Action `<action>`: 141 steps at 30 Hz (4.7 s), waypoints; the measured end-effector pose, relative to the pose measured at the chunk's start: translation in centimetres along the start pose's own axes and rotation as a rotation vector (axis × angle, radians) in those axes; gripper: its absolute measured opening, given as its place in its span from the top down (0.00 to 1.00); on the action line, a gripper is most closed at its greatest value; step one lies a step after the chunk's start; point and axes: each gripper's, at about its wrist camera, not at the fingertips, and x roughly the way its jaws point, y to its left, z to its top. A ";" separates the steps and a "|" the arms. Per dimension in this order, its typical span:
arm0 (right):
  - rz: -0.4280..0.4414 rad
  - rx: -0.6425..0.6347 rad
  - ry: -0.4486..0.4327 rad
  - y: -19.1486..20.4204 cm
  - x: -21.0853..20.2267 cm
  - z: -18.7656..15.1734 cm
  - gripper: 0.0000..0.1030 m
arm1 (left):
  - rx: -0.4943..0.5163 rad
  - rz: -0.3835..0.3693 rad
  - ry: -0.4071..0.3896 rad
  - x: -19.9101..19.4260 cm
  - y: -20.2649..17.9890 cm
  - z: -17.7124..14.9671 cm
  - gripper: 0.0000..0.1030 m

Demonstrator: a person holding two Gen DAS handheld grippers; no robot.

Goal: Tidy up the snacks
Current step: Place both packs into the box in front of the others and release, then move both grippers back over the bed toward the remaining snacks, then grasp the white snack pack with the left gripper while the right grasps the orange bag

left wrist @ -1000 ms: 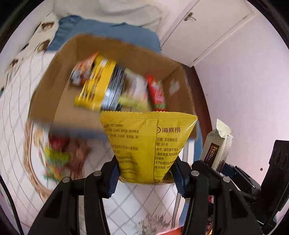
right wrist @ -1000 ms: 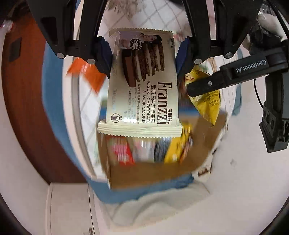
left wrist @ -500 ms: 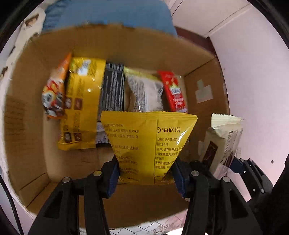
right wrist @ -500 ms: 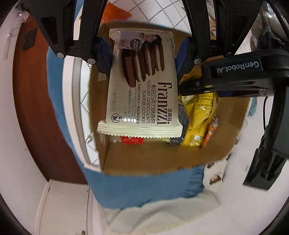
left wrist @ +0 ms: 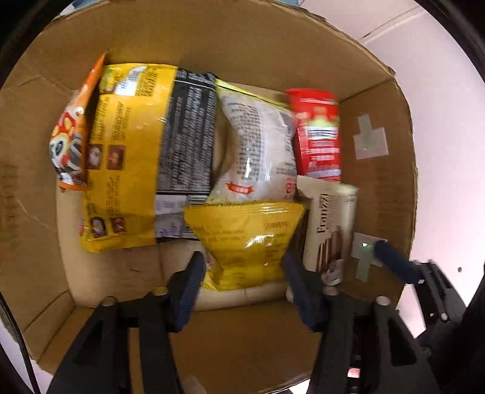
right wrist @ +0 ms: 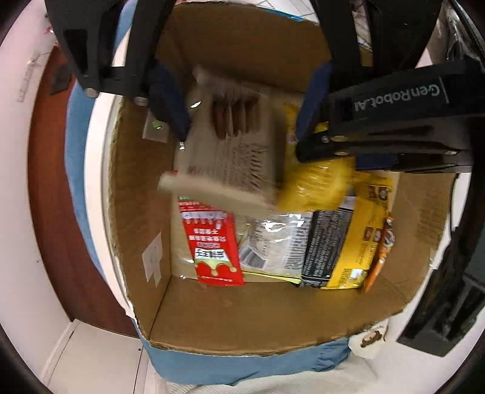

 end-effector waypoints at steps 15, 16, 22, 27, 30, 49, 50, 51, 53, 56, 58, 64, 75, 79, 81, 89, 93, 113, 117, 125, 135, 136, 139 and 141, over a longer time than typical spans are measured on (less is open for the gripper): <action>0.024 0.029 -0.038 0.6 -2.8 -1.2 0.05 | 0.009 0.036 -0.147 -5.3 4.1 -3.5 0.11; 0.023 0.029 -0.044 0.7 -3.1 -1.4 0.04 | 0.011 0.043 -0.156 -5.8 4.0 -3.7 0.11; 0.017 0.027 -0.082 1.0 -4.7 -2.2 0.04 | 0.027 0.118 -0.252 -9.1 3.5 -5.5 0.11; 0.017 0.032 -0.125 1.1 -6.5 -3.1 0.04 | 0.025 0.115 -0.301 -11.4 3.2 -5.4 0.11; 0.007 0.032 -0.157 1.3 -7.5 -3.6 0.04 | 0.029 0.129 -0.343 -11.9 2.7 -6.1 0.11; 0.052 0.032 -0.412 2.4 -16.9 -10.8 0.04 | 0.053 0.139 -0.610 -18.9 2.2 -15.0 0.11; 0.060 0.039 -0.418 2.2 -17.0 -11.3 0.04 | 0.053 0.147 -0.629 -19.0 2.3 -15.8 0.11; 0.073 0.049 -0.416 1.7 -17.0 -11.8 0.04 | 0.050 0.154 -0.636 -19.0 2.4 -16.4 0.11; 0.093 0.067 -0.405 0.8 -16.6 -12.7 0.04 | 0.036 0.161 -0.643 -18.4 2.9 -17.6 0.11; 0.099 0.099 -0.357 -1.7 -14.2 -14.0 0.04 | 0.005 0.163 -0.614 -16.3 4.0 -19.2 0.11; 0.095 0.134 -0.314 -3.4 -12.0 -14.8 0.06 | -0.020 0.168 -0.568 -13.9 4.9 -19.9 0.11; 0.056 0.163 -0.186 -7.5 -4.3 -16.2 0.34 | -0.071 0.195 -0.398 -6.0 7.8 -21.9 0.11; 0.263 0.278 0.007 -8.8 3.6 -18.8 0.26 | -0.201 0.202 -0.196 2.2 12.8 -27.7 0.11; 0.230 0.221 -0.029 -6.5 2.2 -20.0 0.17 | -0.248 0.204 -0.173 2.6 14.3 -29.8 0.11; 0.229 0.244 -0.060 -6.4 1.6 -20.4 0.14 | -0.270 0.201 -0.163 2.8 14.9 -30.9 0.11; 0.161 0.286 0.032 -4.4 4.8 -20.4 0.15 | -0.321 0.213 -0.155 2.9 16.8 -32.8 0.11; 0.163 0.250 0.026 -2.8 5.6 -21.3 0.29 | -0.221 0.218 -0.130 2.9 16.2 -33.9 0.11; 0.079 0.051 -0.003 3.2 6.1 -23.0 0.33 | -0.424 0.026 -0.127 6.3 17.9 -32.1 0.34; 0.076 -0.001 -0.008 4.6 6.1 -23.1 0.34 | -0.317 0.088 -0.106 6.5 15.9 -30.2 0.34; 0.184 0.098 -0.037 2.5 4.9 -23.3 0.24 | -0.257 0.115 -0.010 9.5 13.7 -33.7 0.33; 0.124 0.044 -0.011 3.5 5.3 -22.9 0.46 | -0.273 0.164 -0.117 8.1 13.2 -35.7 0.45; 0.119 0.021 -0.002 4.0 5.3 -23.7 0.46 | -0.284 0.160 -0.120 7.8 13.2 -35.6 0.45; 0.104 -0.018 0.024 4.7 5.7 -25.9 0.46 | -0.309 0.137 -0.108 8.2 13.4 -35.6 0.44; 0.094 -0.018 0.036 4.7 6.2 -27.0 0.46 | -0.311 0.137 -0.097 8.4 13.6 -35.5 0.44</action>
